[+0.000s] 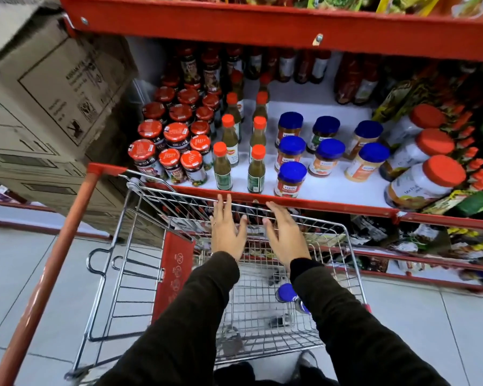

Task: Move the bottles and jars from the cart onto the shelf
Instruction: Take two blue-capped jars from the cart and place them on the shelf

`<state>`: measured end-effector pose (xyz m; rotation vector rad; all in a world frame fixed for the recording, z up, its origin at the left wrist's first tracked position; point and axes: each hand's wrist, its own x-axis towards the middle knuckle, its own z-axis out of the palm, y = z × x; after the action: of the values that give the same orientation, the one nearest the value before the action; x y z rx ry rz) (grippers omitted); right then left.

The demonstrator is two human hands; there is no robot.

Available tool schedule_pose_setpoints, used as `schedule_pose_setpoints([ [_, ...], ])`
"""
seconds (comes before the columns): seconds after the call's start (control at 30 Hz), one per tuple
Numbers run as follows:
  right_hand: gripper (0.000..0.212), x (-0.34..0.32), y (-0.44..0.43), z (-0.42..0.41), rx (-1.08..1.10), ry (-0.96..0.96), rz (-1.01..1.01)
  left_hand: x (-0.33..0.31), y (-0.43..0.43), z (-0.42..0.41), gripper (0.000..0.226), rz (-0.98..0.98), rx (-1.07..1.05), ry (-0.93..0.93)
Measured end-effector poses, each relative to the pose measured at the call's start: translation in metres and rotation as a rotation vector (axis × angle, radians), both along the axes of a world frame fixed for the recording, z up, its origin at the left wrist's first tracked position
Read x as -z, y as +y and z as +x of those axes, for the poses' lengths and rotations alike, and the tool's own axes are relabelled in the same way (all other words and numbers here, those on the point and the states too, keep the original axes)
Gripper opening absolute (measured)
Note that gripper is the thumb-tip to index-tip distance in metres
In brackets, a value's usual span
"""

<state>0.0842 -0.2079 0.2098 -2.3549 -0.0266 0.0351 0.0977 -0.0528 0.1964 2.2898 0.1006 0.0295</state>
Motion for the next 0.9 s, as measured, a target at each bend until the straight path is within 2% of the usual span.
schedule_pose_setpoints([
  [0.1, 0.057, 0.034, -0.026, -0.027, -0.065, 0.107, -0.171, 0.024, -0.012, -0.025, 0.066, 0.139, 0.109, 0.105],
  [0.17, 0.06, 0.056, -0.047, -0.047, -0.077, 0.17, -0.234, 0.041, -0.02, -0.041, 0.066, 0.154, 0.163, 0.161],
  [0.37, 0.065, 0.122, -0.108, -0.095, -0.033, 0.464, -0.204, 0.1, -0.049, -0.082, 0.067, 0.165, 0.264, 0.386],
  [0.57, 0.082, 0.183, -0.149, -0.109, -0.172, 0.778, -0.183, 0.171, -0.069, -0.107, 0.071, 0.12, 0.38, 0.619],
  [0.67, 0.082, 0.211, -0.157, -0.107, -0.192, 0.825, -0.197, 0.204, -0.079, -0.109, 0.077, 0.081, 0.391, 0.733],
  [0.77, 0.072, 0.236, -0.161, -0.099, -0.225, 0.808, -0.211, 0.234, -0.096, -0.109, 0.082, 0.034, 0.335, 0.747],
  [0.9, 0.063, 0.255, -0.162, -0.089, -0.31, 0.767, -0.245, 0.26, -0.119, -0.103, 0.065, -0.018, 0.17, 0.656],
])
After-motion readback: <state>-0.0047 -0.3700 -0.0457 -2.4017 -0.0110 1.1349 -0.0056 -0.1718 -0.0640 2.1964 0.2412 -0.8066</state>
